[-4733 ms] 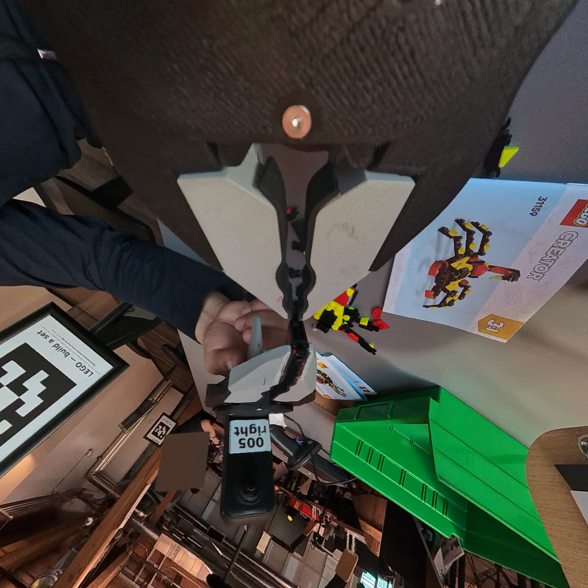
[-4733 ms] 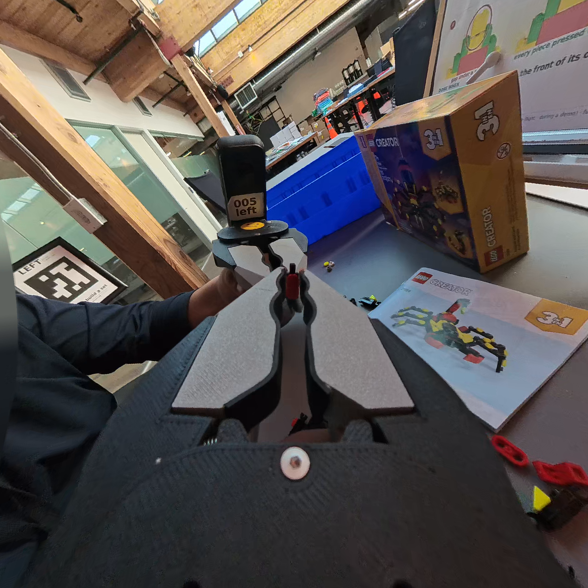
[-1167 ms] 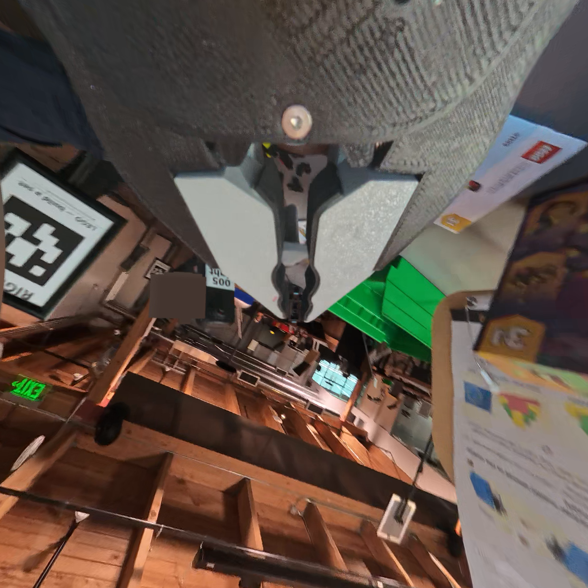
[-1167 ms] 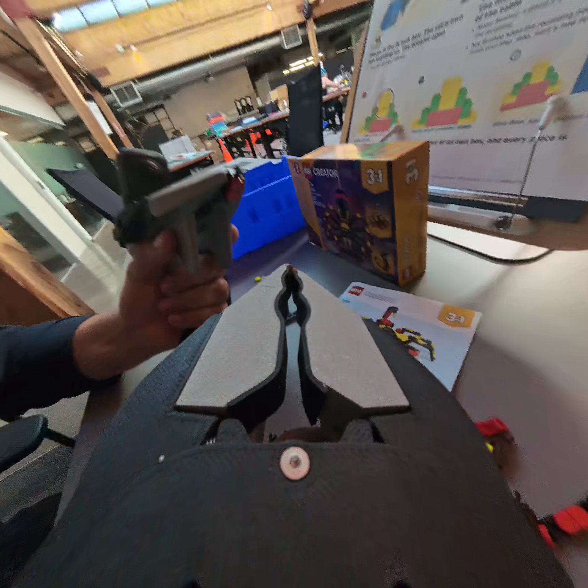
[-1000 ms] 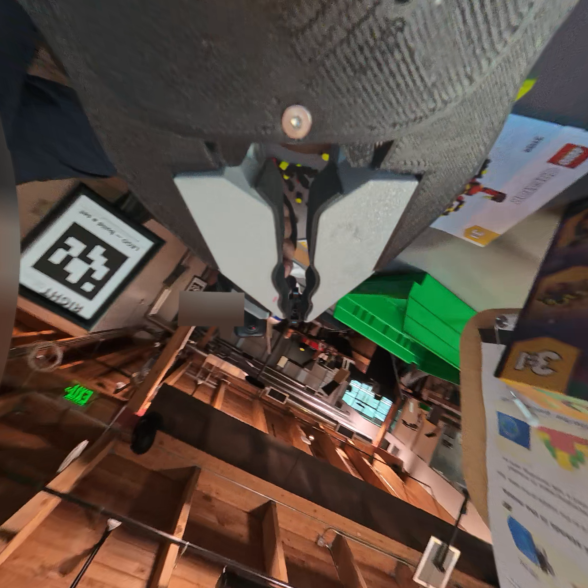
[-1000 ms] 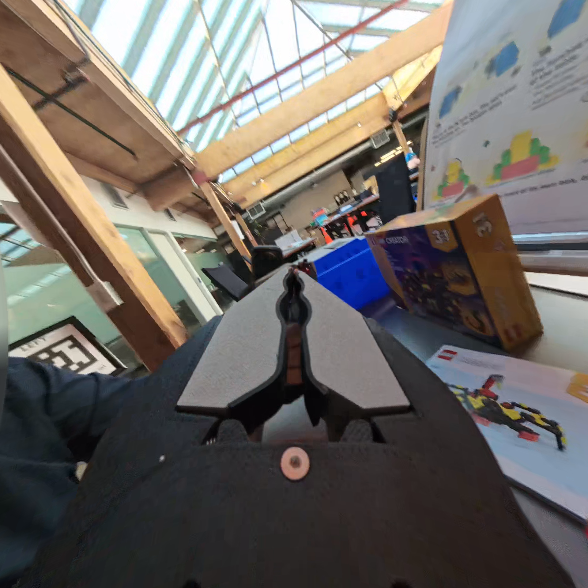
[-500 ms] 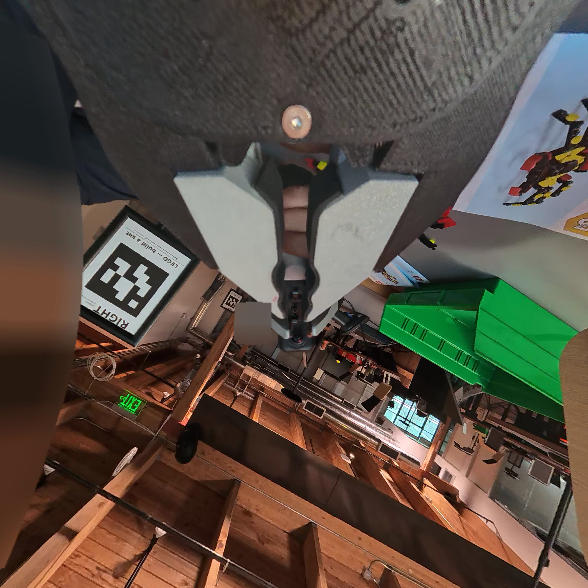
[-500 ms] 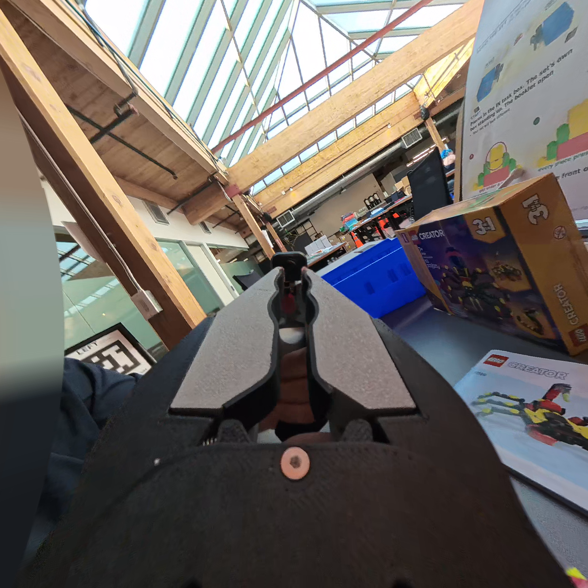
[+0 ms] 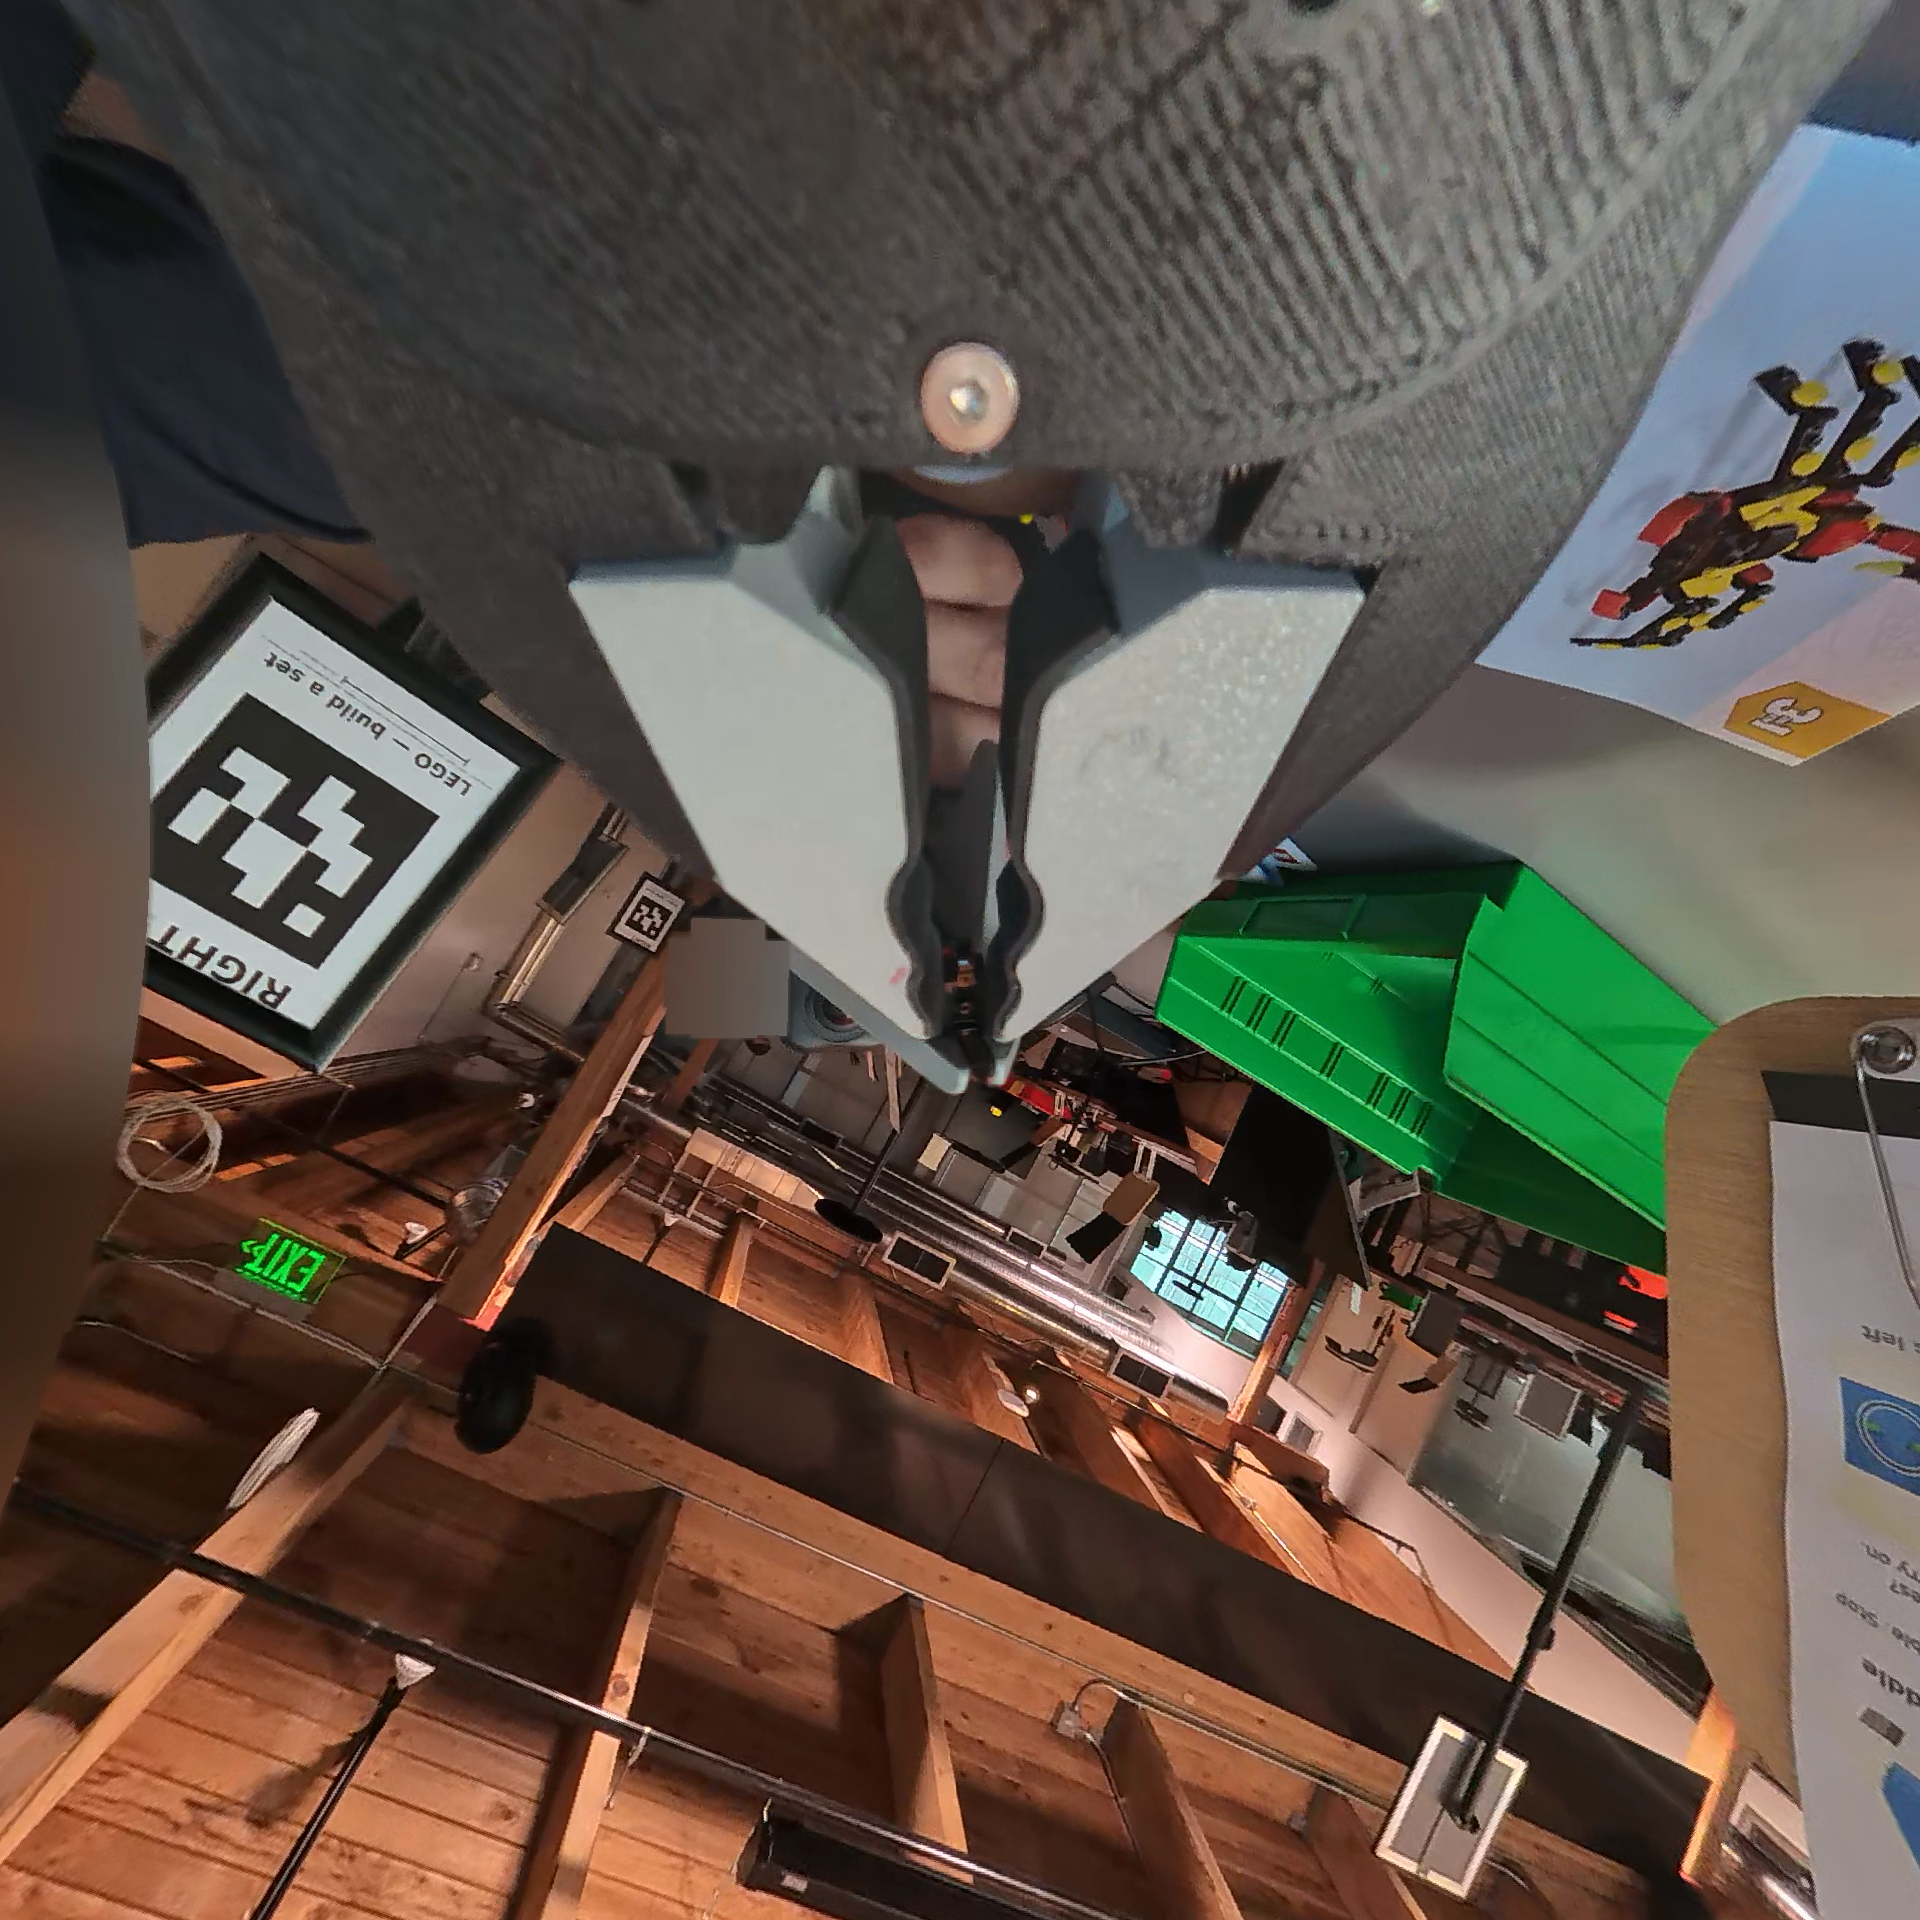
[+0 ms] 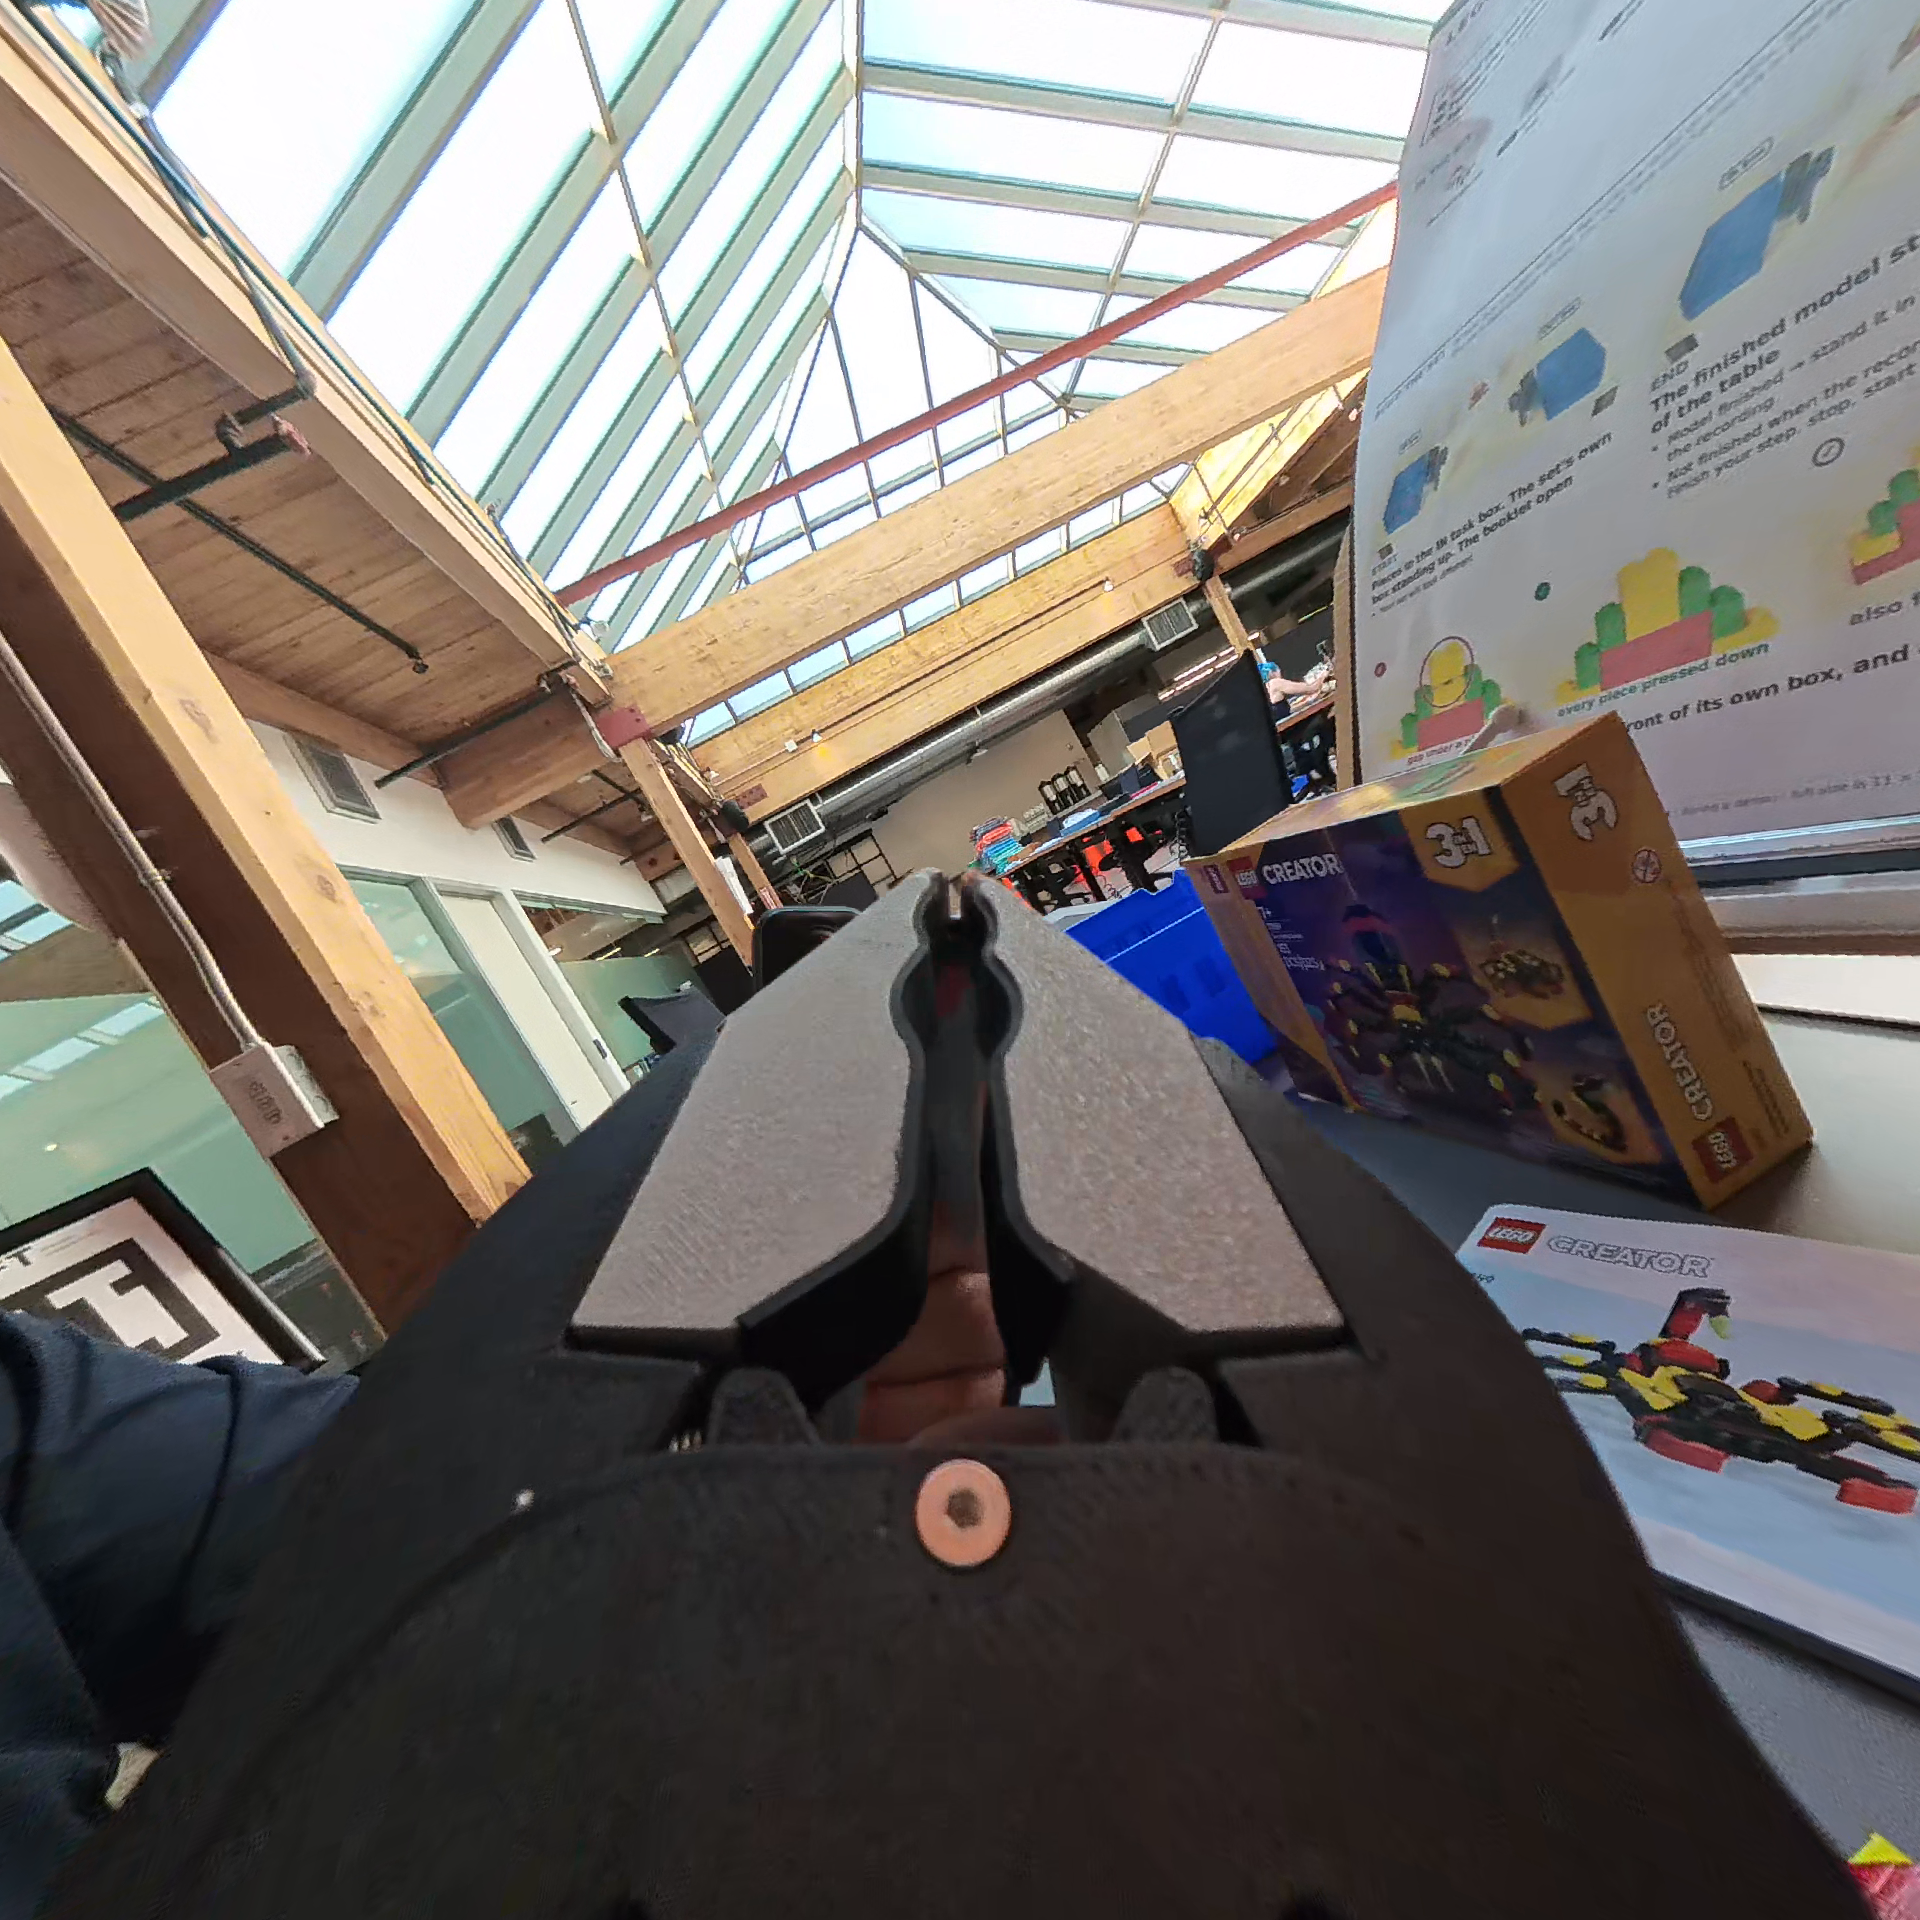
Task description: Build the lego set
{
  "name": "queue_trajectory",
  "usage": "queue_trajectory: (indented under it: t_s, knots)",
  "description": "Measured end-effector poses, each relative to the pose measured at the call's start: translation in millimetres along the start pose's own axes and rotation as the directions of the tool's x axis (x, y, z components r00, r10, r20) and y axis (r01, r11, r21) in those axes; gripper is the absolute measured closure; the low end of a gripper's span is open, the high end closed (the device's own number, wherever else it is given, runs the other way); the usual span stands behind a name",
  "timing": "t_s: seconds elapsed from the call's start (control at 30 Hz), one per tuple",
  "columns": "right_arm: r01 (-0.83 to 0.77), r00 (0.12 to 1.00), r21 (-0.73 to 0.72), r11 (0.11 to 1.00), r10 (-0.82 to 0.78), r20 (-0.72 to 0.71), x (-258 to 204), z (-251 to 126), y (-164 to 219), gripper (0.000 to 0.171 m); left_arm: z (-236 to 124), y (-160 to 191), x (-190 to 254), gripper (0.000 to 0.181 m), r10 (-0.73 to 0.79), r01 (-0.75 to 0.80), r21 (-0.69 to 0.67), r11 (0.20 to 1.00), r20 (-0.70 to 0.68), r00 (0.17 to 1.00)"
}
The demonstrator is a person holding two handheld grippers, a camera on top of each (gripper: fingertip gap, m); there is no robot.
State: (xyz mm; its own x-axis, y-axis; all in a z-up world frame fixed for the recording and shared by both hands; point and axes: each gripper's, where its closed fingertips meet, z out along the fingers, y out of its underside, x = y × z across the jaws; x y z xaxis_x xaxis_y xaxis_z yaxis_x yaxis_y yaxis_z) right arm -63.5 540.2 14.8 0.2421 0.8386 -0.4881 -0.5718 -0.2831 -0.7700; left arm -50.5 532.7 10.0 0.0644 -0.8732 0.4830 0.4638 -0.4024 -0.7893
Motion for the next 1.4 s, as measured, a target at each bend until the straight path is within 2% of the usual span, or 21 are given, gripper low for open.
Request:
queue_trajectory:
  t_s: [0.2,0.47,0.5,0.57,0.63,0.73,0.77,0.87,0.9,0.93,1.23,1.4]
  knots:
    - [-0.102,0.995,0.066,0.993,0.101,0.023,-1.7,-1.3,-3.8,0.171,0.6,-2.9,2.7,0.178,-0.021,0.021,0.018,1.0,-0.001,1.0]
    - [-0.15,0.989,0.116,0.982,0.15,0.007,2.3,-9.4,-9.2,0.171,6.0,-4.1,1.9,0.181,-0.051,0.049,0.066,0.997,0.027,0.998]
    - [-0.161,0.987,0.078,0.984,0.16,0.018,0.8,-10.2,-2.1,0.171,-0.1,-20.8,-7.1,0.181,-0.068,0.055,0.172,0.984,0.073,0.995]
    - [-0.165,0.986,0.057,0.985,0.163,0.028,-5.0,-9.2,9.3,0.171,-21.4,-56.8,-23.8,0.181,-0.13,0.102,0.298,0.949,0.076,0.989]
    - [-0.194,0.978,0.121,0.973,0.184,0.095,-10.4,-10.3,-9.2,0.171,-21.2,-43.9,-20.0,0.181,-0.069,0.057,0.211,0.976,0.046,0.997]
    - [-0.142,0.988,0.122,0.982,0.133,0.076,-4.5,-18.0,-17.6,0.171,-6.1,-18.3,-20.8,0.181,-0.2,0.202,0.066,0.977,-0.039,0.979]
    - [-0.13,0.99,0.12,0.984,0.122,0.069,-2.2,-19.7,-18.9,0.171,-1.0,-11.4,-16.9,0.181,-0.206,0.207,0.018,0.978,-0.057,0.977]
    - [-0.096,0.992,0.091,0.991,0.088,0.093,-2.5,-20.2,-23.6,0.171,6.3,4.3,-3.2,0.181,-0.154,0.147,-0.083,0.986,-0.083,0.985]
    - [-0.076,0.993,0.086,0.993,0.067,0.095,-2.4,-21.1,-24.6,0.171,8.0,6.4,-1.4,0.181,-0.143,0.134,-0.103,0.986,-0.083,0.986]
    - [-0.059,0.993,0.063,0.996,0.052,0.108,-3.4,-21.0,-23.5,0.171,8.5,5.8,0.9,0.169,-0.139,0.129,-0.104,0.986,-0.092,0.986]
    - [0.006,0.989,-0.051,0.999,0.002,0.145,-1.3,-18.8,-12.0,0.171,9.4,19.3,7.4,0.159,-0.119,0.09,-0.223,0.971,-0.117,0.986]
    - [0.087,0.99,-0.122,0.989,-0.072,0.122,0.2,-15.1,-0.1,0.171,9.4,26.6,3.6,0.176,-0.074,0.048,-0.249,0.967,-0.095,0.993]
